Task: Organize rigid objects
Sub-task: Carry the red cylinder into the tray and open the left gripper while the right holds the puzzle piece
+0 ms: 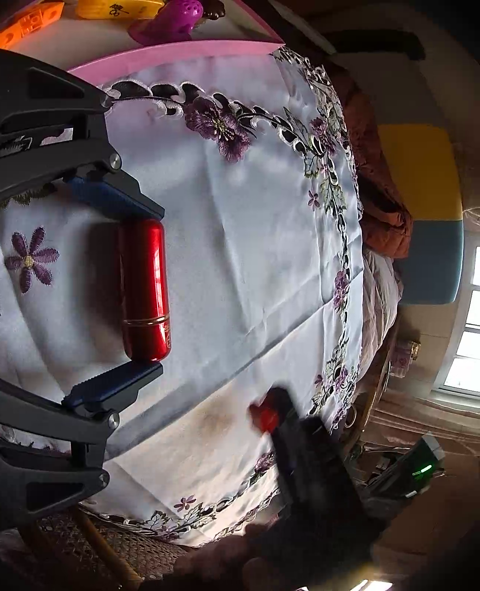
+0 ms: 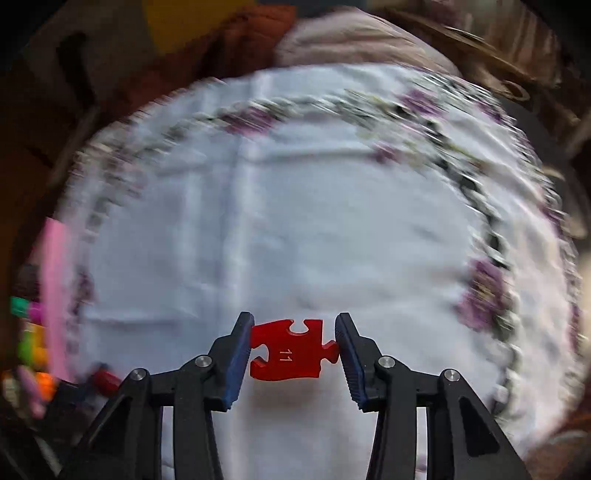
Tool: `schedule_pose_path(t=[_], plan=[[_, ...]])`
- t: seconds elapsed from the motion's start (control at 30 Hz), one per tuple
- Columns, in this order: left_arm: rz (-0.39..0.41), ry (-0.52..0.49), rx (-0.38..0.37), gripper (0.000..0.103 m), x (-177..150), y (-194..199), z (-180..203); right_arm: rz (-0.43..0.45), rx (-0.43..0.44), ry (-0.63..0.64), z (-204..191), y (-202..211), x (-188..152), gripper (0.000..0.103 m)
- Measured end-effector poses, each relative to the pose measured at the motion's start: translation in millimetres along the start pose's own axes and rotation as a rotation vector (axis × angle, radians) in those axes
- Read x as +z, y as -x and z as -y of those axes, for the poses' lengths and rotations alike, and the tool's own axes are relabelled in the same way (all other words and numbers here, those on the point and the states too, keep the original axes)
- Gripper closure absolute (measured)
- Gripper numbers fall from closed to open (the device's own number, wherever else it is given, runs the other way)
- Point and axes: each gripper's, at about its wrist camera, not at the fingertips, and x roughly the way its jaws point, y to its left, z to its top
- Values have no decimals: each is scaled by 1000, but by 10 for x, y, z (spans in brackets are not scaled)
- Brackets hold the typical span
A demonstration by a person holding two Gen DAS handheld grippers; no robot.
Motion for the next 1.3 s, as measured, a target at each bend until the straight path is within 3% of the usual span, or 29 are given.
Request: schedule_pose_path(t=[0.1,0.3,0.83,1.3], plan=[[-3,25,-1,27,-9,58,-36,57,34,67,-272,-105,101,57],[22,44,32,27,16,279,-99,74,-66,155,-371,-376,141,57],[153,138,153,26,158,1024,-417,72,-48,136,-367,-443,147,56],[165,232,203,26,6,1298,-786,94,-72,180,-408,-431,120,56]])
